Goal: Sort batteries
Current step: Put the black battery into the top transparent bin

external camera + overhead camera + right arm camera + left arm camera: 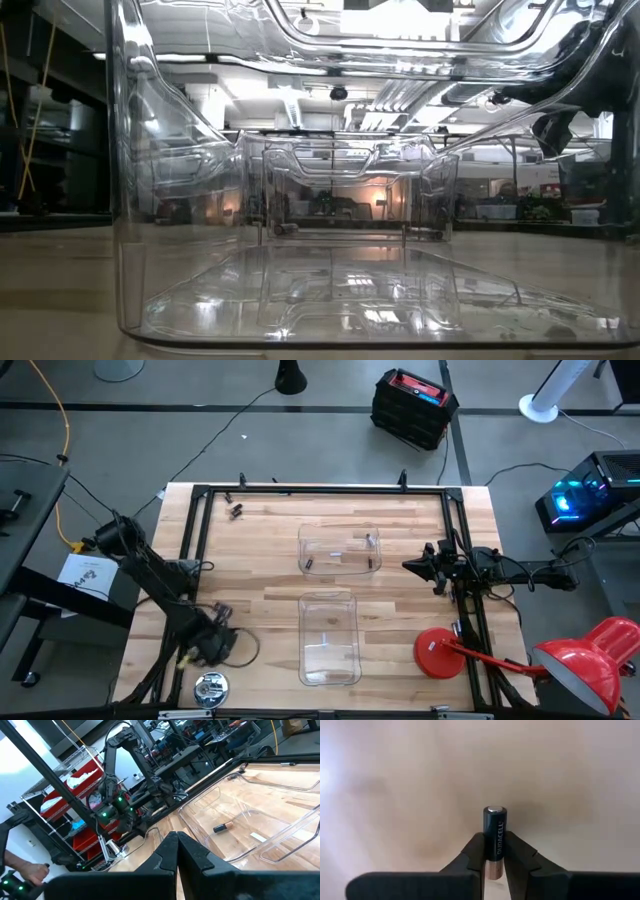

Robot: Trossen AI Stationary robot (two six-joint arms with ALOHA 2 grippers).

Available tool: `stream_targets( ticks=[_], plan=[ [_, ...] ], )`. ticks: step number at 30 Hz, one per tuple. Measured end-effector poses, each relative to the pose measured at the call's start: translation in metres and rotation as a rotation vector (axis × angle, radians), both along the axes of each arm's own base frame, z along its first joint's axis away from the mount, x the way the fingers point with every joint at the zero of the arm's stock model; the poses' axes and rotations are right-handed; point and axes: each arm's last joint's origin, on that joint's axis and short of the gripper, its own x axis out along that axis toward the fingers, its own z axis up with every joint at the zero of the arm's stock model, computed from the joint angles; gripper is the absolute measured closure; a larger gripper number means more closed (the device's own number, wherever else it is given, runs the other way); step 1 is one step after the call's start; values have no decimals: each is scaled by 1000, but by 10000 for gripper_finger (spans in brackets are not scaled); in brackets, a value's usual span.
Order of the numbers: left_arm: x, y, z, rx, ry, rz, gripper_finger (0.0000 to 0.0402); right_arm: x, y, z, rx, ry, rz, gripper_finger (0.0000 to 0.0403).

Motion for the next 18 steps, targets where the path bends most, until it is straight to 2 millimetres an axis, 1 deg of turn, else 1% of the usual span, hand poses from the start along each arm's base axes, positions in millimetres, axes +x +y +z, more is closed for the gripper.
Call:
stream_targets(
  ticks=[3, 5, 9, 12, 14, 16, 18],
  plan=[
    [20, 14, 16, 31, -112, 92, 371, 0, 0, 0, 0, 0, 0, 402],
    [34, 29, 29, 65, -196, 151, 371, 0, 0, 0, 0, 0, 0, 402],
    [58, 71, 55, 197, -377, 314, 371, 0, 0, 0, 0, 0, 0, 402],
    [80, 108, 75, 236, -550, 416, 371, 0, 0, 0, 0, 0, 0, 402],
    [95, 133, 84, 225, -664, 453, 371, 0, 0, 0, 0, 1, 0, 402],
    [113, 154, 93, 140, -798, 449, 371, 0, 0, 0, 0, 1, 0, 402],
    [129, 172, 96, 57, -902, 424, 370, 0, 0, 0, 0, 0, 0, 402]
  ],
)
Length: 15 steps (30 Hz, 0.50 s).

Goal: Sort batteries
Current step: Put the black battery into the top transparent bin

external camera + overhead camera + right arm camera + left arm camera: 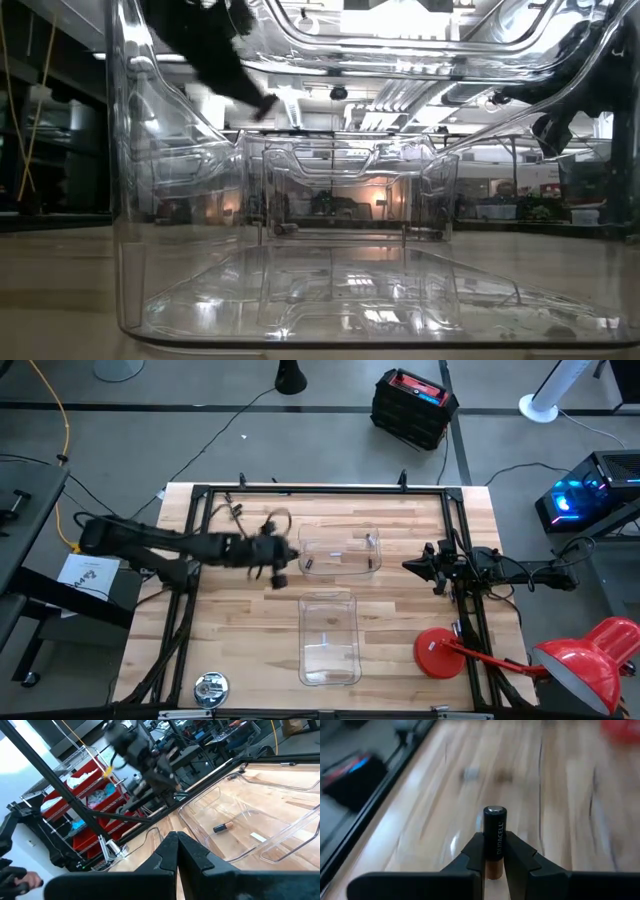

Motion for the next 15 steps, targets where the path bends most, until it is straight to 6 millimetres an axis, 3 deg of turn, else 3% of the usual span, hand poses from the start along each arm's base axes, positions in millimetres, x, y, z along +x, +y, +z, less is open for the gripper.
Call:
stream_targets(
  ticks=[2, 6, 9, 12, 15],
  plan=[
    [15, 15, -4, -25, -58, -21, 356, 0, 0, 0, 0, 0, 0, 402],
    [41, 35, -18, -44, 47, 17, 299, 0, 0, 0, 0, 0, 0, 402],
    [54, 50, -12, -59, 132, 61, 254, 0, 0, 0, 0, 0, 0, 402],
    [53, 69, 7, -16, 259, 98, 217, 0, 0, 0, 0, 0, 0, 402],
    [35, 97, 21, 37, 419, 226, 192, 0, 0, 0, 0, 0, 0, 402]
  ],
)
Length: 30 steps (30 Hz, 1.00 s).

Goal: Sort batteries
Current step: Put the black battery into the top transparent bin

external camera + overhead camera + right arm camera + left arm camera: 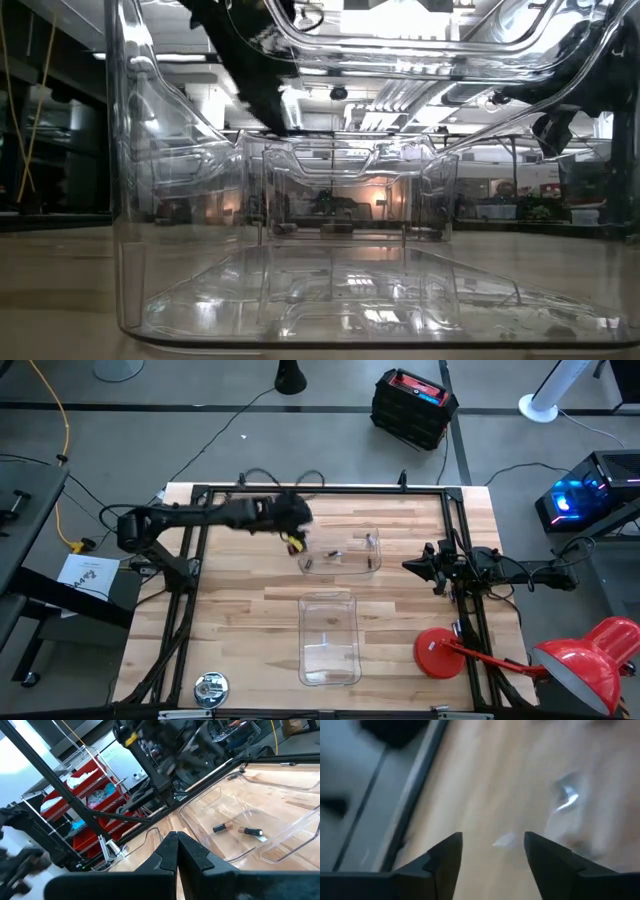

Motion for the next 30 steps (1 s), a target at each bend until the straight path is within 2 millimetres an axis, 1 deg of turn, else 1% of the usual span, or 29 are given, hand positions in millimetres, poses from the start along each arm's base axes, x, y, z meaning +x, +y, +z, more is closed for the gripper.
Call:
stream_targets(
  ticks=[1, 3, 4, 6, 9, 12, 15, 17, 23, 26, 28, 30],
  plan=[
    [-10, 13, 1, -6, 41, 64, 186, 0, 0, 0, 0, 0, -1, 402],
    [-36, 41, -5, -70, 120, 202, 178, 0, 0, 0, 0, 0, 0, 402],
    [-49, 53, -12, -119, 150, 272, 176, 0, 0, 0, 0, 0, 0, 402],
    [-77, 72, -27, -203, 237, 384, 174, 0, 0, 0, 0, 0, 0, 402],
    [-107, 90, -43, -262, 301, 497, 173, 0, 0, 0, 0, 0, 0, 402],
    [-125, 101, -50, -270, 344, 550, 173, 0, 0, 0, 0, 0, 0, 402],
    [-130, 106, -57, -303, 361, 566, 172, 0, 0, 0, 0, 0, 0, 402],
    [-130, 107, -66, -328, 406, 553, 173, 0, 0, 0, 0, 0, 0, 402],
    [-122, 114, -99, -392, 523, 520, 182, 0, 0, 0, 0, 0, 0, 402],
    [-121, 118, -112, -403, 560, 527, 183, 0, 0, 0, 0, 0, 0, 402],
    [-120, 122, -114, -356, 578, 538, 183, 0, 0, 0, 0, 0, 0, 402],
    [-120, 125, -112, -336, 553, 546, 183, 0, 0, 0, 0, 0, 0, 402]
  ],
)
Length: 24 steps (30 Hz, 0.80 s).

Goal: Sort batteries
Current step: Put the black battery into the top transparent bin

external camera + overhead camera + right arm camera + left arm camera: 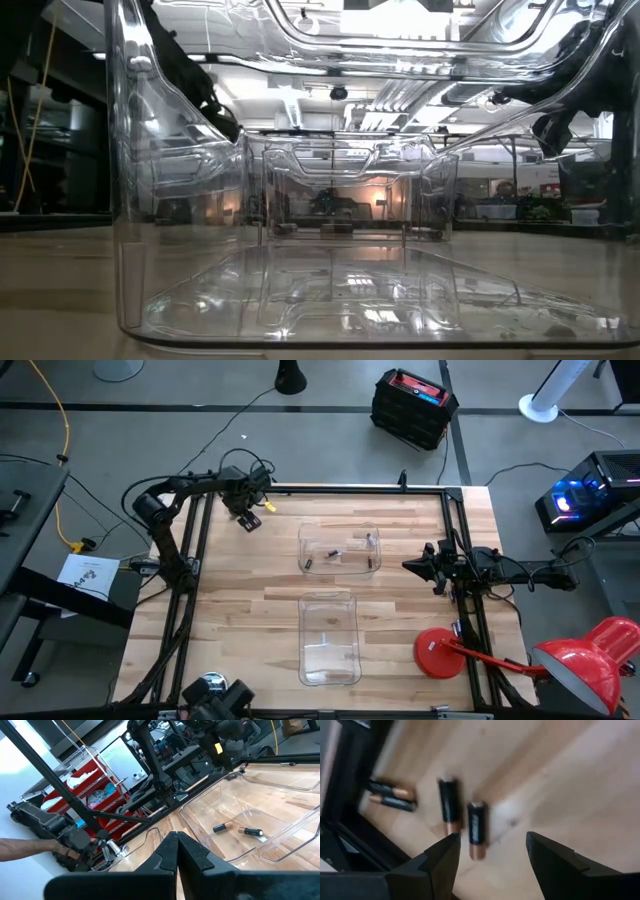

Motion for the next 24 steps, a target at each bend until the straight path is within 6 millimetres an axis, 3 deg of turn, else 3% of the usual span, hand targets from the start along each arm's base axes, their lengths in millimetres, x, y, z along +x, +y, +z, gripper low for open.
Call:
stream_targets(
  ticks=[13, 24],
  plan=[
    [-1, 7, 1, 42, -39, 21, 183, 0, 0, 0, 0, 0, 0, 402],
    [-1, 11, -10, 107, 84, 19, 184, 0, 0, 0, 0, 0, 0, 402]
  ],
)
